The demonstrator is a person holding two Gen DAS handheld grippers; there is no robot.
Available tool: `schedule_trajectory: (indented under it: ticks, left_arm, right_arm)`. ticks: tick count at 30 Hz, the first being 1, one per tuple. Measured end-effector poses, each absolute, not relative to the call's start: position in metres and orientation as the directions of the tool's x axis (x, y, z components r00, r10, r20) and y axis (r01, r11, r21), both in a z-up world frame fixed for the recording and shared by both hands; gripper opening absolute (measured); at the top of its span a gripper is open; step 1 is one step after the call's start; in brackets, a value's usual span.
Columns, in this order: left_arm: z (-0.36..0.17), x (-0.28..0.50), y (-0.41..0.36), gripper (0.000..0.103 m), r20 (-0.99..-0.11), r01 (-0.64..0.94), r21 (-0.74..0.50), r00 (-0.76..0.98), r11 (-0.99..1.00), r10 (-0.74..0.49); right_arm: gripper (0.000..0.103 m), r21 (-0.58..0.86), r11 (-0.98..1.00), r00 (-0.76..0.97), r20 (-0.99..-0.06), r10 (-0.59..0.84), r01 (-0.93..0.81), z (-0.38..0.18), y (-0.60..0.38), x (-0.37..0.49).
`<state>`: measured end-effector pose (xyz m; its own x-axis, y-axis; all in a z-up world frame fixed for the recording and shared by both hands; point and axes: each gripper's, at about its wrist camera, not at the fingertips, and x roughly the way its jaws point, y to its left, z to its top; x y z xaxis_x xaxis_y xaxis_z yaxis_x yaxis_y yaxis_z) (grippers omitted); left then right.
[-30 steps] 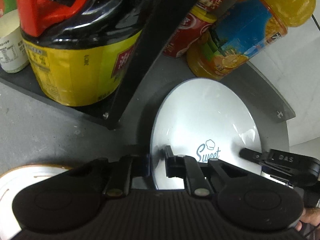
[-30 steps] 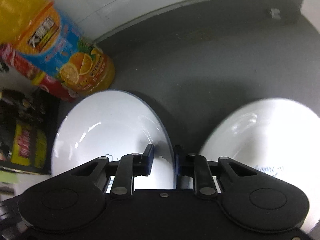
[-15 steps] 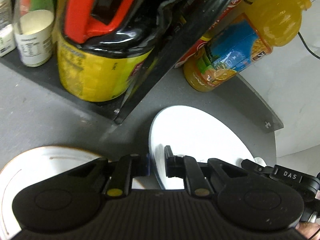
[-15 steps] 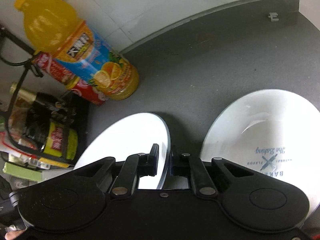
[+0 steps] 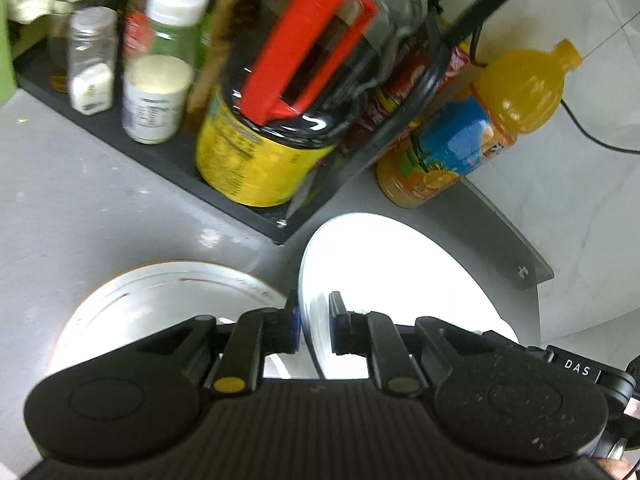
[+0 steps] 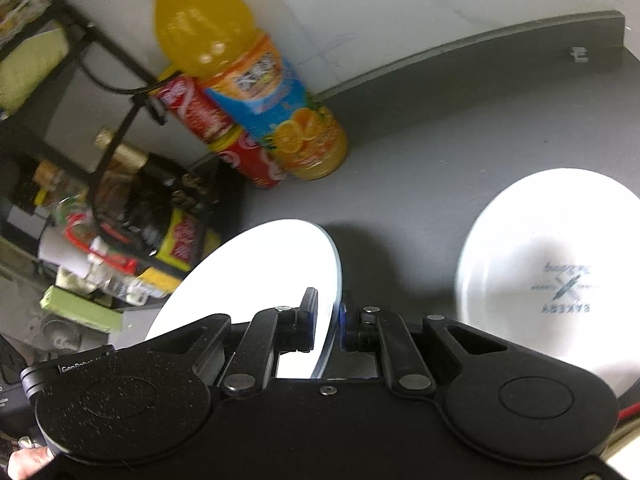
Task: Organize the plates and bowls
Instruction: 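Carry the 'Sweet' plate onto the large gold-rimmed plate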
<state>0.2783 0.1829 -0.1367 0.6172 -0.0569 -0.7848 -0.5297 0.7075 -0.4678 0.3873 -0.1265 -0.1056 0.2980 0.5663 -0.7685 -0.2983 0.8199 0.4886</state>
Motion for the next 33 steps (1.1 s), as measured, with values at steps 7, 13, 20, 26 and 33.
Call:
schedule_trajectory:
  ticks: [7, 13, 20, 26, 33]
  left_arm:
    - [-0.131, 0.242, 0.188, 0.011, -0.777, -0.569, -0.470, 0.630, 0.674, -0.010]
    - [-0.137, 0.208, 0.197, 0.011, -0.781, -0.611, -0.472, 0.624, 0.636, 0.021]
    - [-0.143, 0.175, 0.208, 0.011, -0.792, -0.653, -0.465, 0.608, 0.597, 0.049]
    - [-0.156, 0.155, 0.219, 0.011, -0.809, -0.692, -0.459, 0.585, 0.558, 0.060]
    - [-0.170, 0.151, 0.219, 0.011, -0.827, -0.701, -0.456, 0.561, 0.549, 0.030]
  right_arm:
    - [0.011, 0.501, 0.789, 0.254, -0.761, 0.597, -0.356, -0.098, -0.111, 0.365]
    - [0.011, 0.495, 0.769, 0.219, -0.764, 0.607, -0.406, -0.098, -0.095, 0.344]
    - [0.011, 0.491, 0.750, 0.177, -0.772, 0.610, -0.443, -0.104, -0.075, 0.323]
    - [0.011, 0.465, 0.742, 0.157, -0.788, 0.596, -0.482, -0.110, -0.057, 0.307]
    - [0.011, 0.410, 0.762, 0.178, -0.812, 0.555, -0.502, -0.115, -0.052, 0.302]
